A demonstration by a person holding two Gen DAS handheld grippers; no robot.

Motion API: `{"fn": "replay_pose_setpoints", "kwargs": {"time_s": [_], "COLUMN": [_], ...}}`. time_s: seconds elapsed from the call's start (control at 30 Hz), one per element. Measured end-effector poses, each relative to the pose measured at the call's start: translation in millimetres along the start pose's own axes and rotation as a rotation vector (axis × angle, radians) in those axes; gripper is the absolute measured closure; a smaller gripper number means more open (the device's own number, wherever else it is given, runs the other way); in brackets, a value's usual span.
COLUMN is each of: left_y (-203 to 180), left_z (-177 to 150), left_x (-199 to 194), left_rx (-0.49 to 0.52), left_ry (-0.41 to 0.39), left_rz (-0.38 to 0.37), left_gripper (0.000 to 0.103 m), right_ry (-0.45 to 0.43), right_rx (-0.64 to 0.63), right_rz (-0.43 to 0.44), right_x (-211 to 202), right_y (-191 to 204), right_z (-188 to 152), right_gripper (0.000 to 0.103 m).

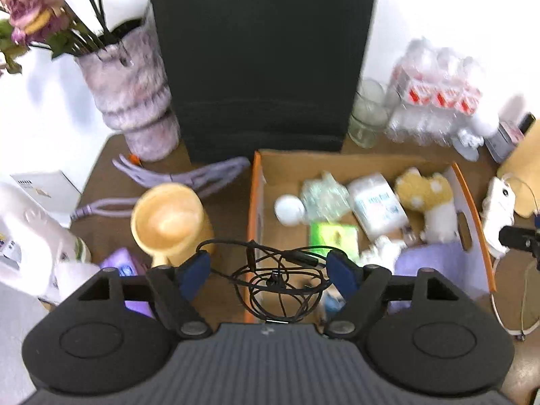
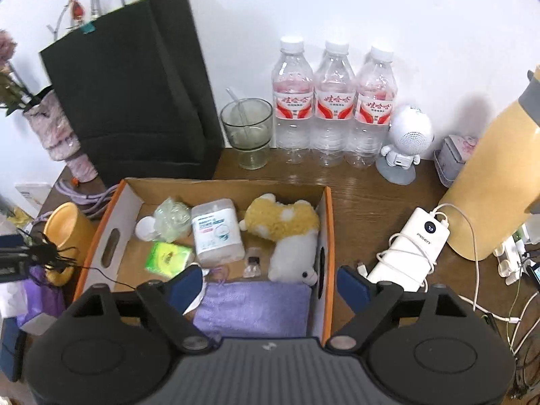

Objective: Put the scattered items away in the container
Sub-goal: 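Carry the cable and white tissue into the box and open both grippers, then withdraw both grippers from the box toward the remaining small items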

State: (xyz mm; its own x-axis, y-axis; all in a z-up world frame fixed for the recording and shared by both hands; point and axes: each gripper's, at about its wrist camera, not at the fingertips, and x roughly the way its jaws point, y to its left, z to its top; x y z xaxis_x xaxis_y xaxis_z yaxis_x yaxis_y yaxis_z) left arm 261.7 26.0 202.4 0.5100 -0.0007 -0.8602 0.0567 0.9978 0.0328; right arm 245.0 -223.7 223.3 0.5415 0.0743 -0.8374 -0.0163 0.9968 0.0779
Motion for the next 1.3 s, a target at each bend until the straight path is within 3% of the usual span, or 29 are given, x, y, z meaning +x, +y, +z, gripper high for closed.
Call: {"fn": "replay_pose_setpoints", "kwargs": {"time_s": [0.2, 0.33, 0.43, 0.47, 0.5, 0.57, 0.67, 0.73, 0.87, 1.03, 1.1, 1.17, 1.3], "left_y": [-24, -36, -39, -38, -36, -32, -24, -20, -16, -12, -16, -25, -39], "left_z": [-18, -19, -13, -11, -9, -9, -8, -5, -2, -6, -10, -20, -50], "left_x": [-3, 10, 28, 35, 40, 41, 41, 43, 50, 58, 56, 46, 35], "left_rx": [0.019, 0.041, 0.049, 0.046, 0.040, 0.030, -0.002, -0.026, -0.046, -0.020, 0.008, 0.061, 0.113], "left_ry": [-0.062, -0.104, -0.055, -0.016, 0.022, 0.007, -0.024, -0.027, -0.023, -0.013, -0.070, -0.205, -0.427], "left_rz": [-0.054, -0.077, -0.077, -0.092, -0.111, -0.156, -0.199, -0.187, -0.128, -0.022, 0.058, 0.115, 0.111], "left_gripper": [0.020, 0.020, 0.018, 0.001, 0.000, 0.000, 0.000, 0.000, 0.000, 0.000, 0.000, 0.000, 0.000], "right_ry": [-0.098, -0.114, -0.078, -0.064, -0.054, -0.055, -0.072, -0.074, -0.039, 0.000, -0.018, -0.052, -0.177], "right_rx": [-0.031, -0.032, -0.044, -0.043, -0.040, -0.042, -0.086, -0.130, -0.163, -0.014, 0.002, -0.010, -0.039], "right_rz": [0.039, 0.043, 0.042, 0.038, 0.034, 0.041, 0.136, 0.203, 0.175, 0.120, 0.083, 0.059, 0.064], "right_x": [-21, -18, -6, 0, 5, 14, 30, 44, 68, 78, 75, 69, 58], "right_y": [21, 25, 22, 21, 19, 16, 19, 30, 49, 36, 28, 24, 21], "right_z": [-22, -32, -36, -37, -38, -42, -54, -66, -74, -51, -45, -44, -54], "right_gripper": [0.016, 0.016, 0.016, 0.016, 0.016, 0.016, 0.016, 0.016, 0.016, 0.016, 0.016, 0.016, 0.015]}}
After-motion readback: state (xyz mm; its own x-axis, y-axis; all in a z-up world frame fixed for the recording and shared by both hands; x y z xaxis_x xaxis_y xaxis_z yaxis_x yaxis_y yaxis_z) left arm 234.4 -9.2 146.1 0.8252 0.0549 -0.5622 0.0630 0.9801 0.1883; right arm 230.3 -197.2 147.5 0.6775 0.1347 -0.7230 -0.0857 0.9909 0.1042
